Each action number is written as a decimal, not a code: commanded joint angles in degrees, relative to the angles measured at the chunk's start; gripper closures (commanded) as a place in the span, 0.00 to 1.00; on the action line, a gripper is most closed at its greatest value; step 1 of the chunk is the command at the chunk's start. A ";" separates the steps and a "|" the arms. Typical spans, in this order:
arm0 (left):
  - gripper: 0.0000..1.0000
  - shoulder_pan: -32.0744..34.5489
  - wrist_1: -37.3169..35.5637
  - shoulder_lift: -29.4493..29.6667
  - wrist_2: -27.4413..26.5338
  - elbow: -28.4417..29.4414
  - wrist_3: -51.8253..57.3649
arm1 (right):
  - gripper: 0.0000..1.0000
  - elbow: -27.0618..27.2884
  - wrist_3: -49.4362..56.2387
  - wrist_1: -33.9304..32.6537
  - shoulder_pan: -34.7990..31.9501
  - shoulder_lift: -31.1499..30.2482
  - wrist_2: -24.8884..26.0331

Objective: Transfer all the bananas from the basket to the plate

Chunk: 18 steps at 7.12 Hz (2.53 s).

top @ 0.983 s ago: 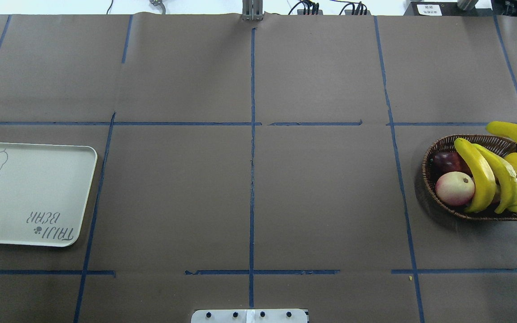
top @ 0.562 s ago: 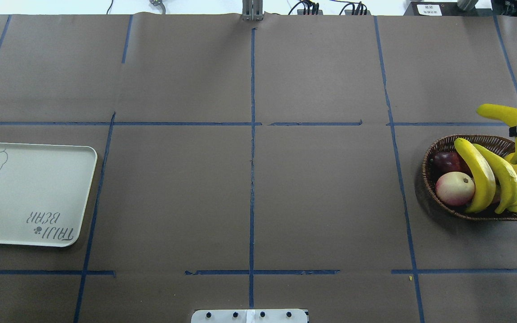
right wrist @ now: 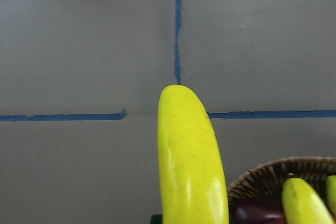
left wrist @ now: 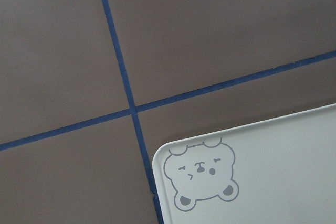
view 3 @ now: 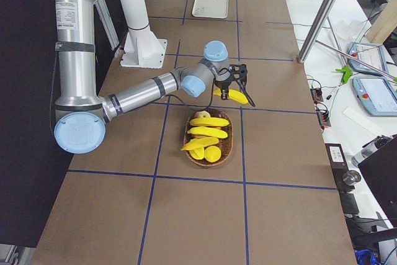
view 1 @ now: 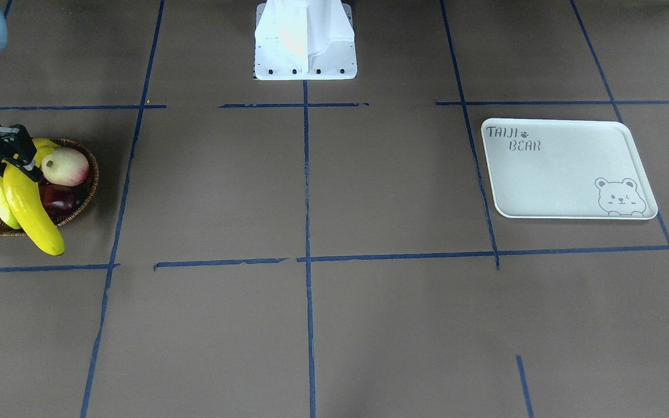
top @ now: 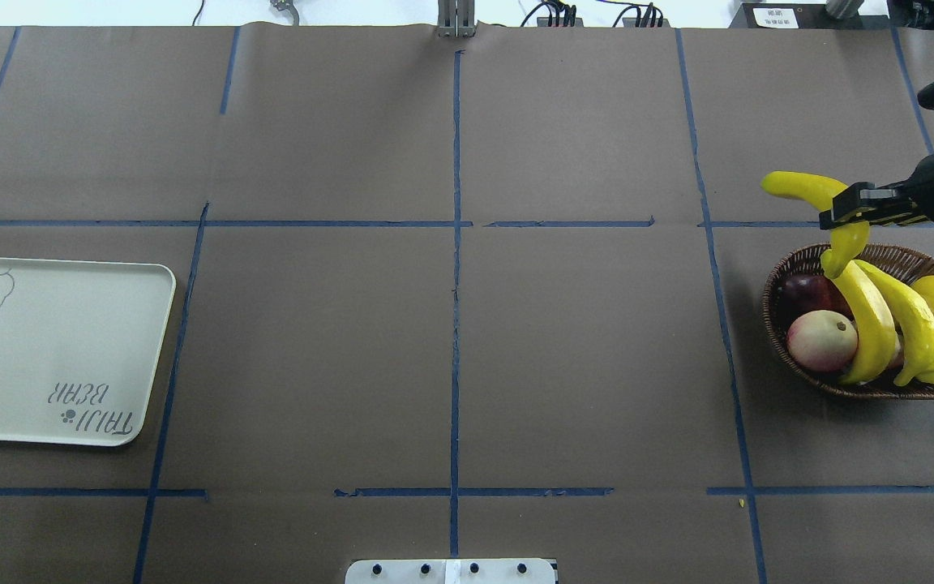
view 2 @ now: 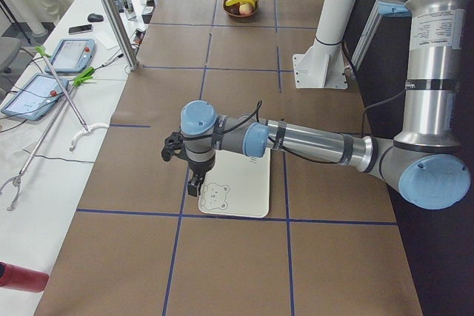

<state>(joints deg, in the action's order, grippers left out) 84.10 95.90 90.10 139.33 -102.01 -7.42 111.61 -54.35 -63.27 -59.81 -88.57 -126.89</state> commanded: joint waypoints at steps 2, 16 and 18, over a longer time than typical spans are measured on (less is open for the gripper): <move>0.00 -9.10 17.96 0.34 2.08 -0.64 -27.84 | 1.00 -1.31 -17.15 14.72 9.07 3.22 4.18; 0.00 -40.67 19.06 38.83 -10.99 1.99 -111.66 | 1.00 -3.77 -35.74 24.60 35.88 23.00 37.38; 0.00 -43.49 19.06 39.19 -14.78 2.43 -112.81 | 1.00 -3.77 -35.56 24.60 36.52 23.62 38.30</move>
<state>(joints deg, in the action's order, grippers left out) 42.08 115.05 128.93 126.13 -99.79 -119.65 107.86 -90.00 -38.71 -23.84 -65.32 -89.42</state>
